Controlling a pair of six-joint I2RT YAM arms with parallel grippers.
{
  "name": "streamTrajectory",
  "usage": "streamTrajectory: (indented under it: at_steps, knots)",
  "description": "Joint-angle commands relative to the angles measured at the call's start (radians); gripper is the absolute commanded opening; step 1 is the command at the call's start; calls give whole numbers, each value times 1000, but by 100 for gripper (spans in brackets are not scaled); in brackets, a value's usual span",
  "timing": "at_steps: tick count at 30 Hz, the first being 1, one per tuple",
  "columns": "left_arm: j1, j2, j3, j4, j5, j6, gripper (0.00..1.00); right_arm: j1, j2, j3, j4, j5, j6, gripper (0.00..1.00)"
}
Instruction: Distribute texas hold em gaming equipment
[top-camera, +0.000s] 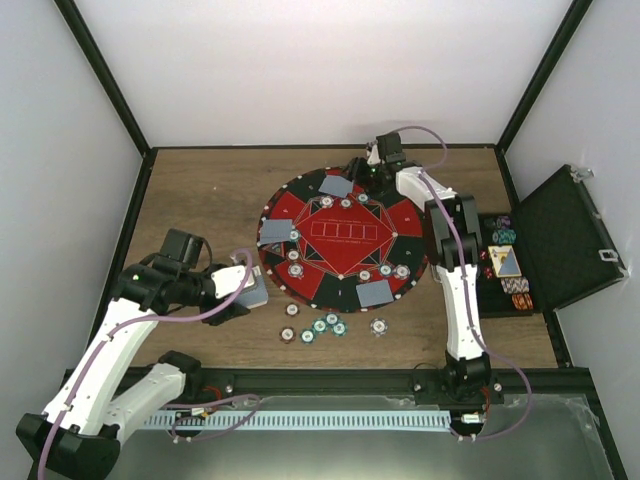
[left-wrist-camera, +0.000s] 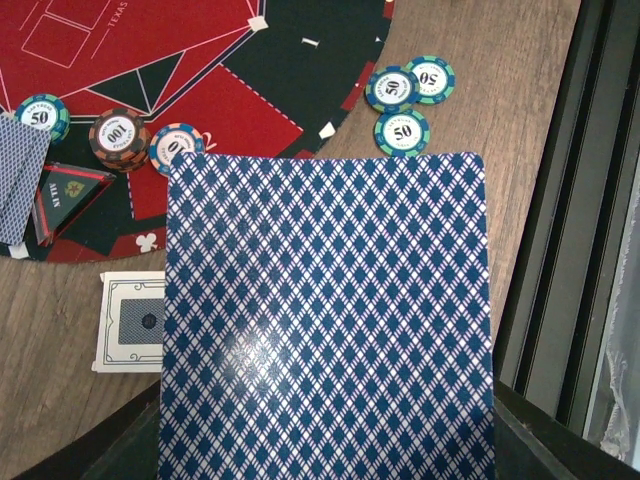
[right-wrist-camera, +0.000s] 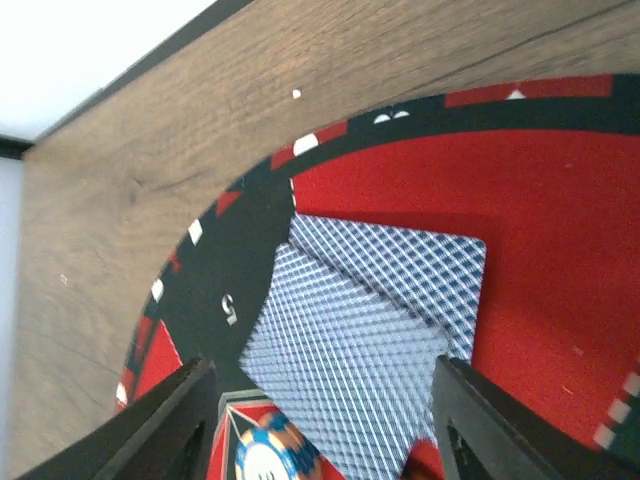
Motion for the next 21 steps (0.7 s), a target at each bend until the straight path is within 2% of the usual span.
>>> streamTrajectory:
  at_steps: [1, 5, 9, 15, 21]
  knots:
    - [-2, -3, 23, 15, 24, -25, 9, -3, -180, -73, -51, 106, -66, 65]
    - [-1, -2, 27, 17, 30, -32, 9, 0, -369, -278, 19, 88, -44, 74]
    - [-2, -3, 19, 3, 27, -10, 9, 52, -596, -592, 148, 6, 10, 84]
    - [-2, 23, 27, 12, 55, -19, 9, 265, -887, -947, 304, -69, 135, 93]
    - [-1, 24, 17, 37, 54, -23, 9, 497, -1001, -1100, 498, -112, 294, 95]
